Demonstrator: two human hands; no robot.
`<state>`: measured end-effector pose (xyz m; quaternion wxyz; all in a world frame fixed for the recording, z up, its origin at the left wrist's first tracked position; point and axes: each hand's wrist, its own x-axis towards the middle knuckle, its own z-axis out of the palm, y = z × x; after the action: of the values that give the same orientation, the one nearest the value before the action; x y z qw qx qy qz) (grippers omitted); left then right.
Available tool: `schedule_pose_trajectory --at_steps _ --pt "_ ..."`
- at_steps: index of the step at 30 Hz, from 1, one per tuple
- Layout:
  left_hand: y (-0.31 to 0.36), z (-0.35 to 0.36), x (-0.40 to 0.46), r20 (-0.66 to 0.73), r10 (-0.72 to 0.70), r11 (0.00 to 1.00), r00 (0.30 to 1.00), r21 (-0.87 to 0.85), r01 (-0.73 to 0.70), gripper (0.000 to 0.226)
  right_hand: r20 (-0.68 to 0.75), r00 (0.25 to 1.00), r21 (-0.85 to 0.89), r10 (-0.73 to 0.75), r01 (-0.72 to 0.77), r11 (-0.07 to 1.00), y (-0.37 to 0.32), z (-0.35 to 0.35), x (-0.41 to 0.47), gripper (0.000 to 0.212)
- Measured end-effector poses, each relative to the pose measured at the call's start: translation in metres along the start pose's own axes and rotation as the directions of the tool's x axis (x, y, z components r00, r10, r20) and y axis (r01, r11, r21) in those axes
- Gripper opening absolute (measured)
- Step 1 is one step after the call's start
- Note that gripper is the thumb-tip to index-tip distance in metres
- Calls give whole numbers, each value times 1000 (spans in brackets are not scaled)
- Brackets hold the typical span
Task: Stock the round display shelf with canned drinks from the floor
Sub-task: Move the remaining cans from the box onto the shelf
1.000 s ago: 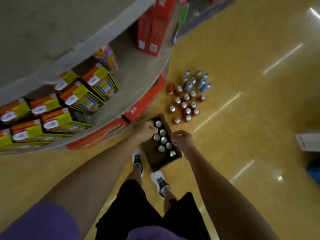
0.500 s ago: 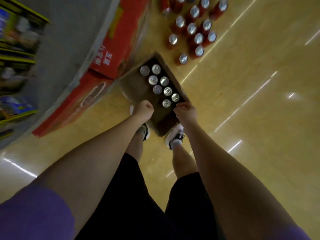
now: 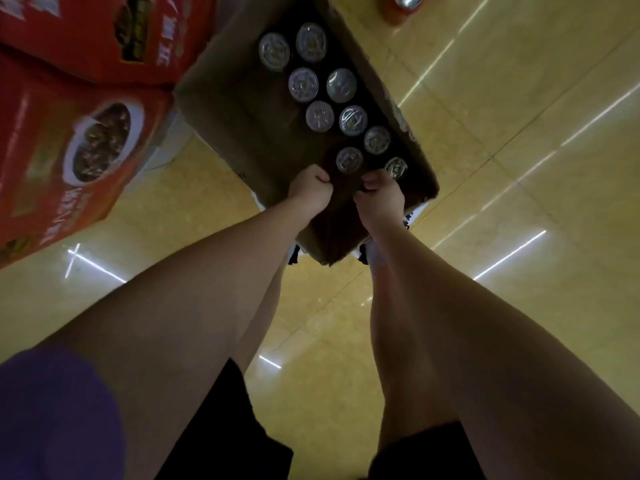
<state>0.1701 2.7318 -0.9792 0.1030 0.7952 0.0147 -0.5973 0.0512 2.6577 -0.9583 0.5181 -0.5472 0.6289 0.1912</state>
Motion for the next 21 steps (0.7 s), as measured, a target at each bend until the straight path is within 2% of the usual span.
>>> schedule_pose_trajectory --at_steps 5,8,10,14,18,21 --pt "5 11 47 -30 -6 1000 1000 -31 5 21 11 1000 -42 -8 8 999 8 24 47 37" --pt "-1 11 71 -33 15 1000 999 -10 -15 26 -10 993 -184 -118 114 976 12 40 68 54" --pt "-8 10 85 -31 26 1000 999 12 -26 25 31 985 -274 -170 172 946 11 50 78 64" --pt "-21 2 107 26 38 997 999 63 -40 17 58 982 -433 -179 186 882 10 67 93 68" --pt "-30 -6 121 48 40 995 998 94 -44 21 26 965 -637 -263 219 739 10 72 98 63" --pt "-31 -7 123 56 46 993 997 108 -51 22 91 956 -755 -279 249 607 6 68 101 65"
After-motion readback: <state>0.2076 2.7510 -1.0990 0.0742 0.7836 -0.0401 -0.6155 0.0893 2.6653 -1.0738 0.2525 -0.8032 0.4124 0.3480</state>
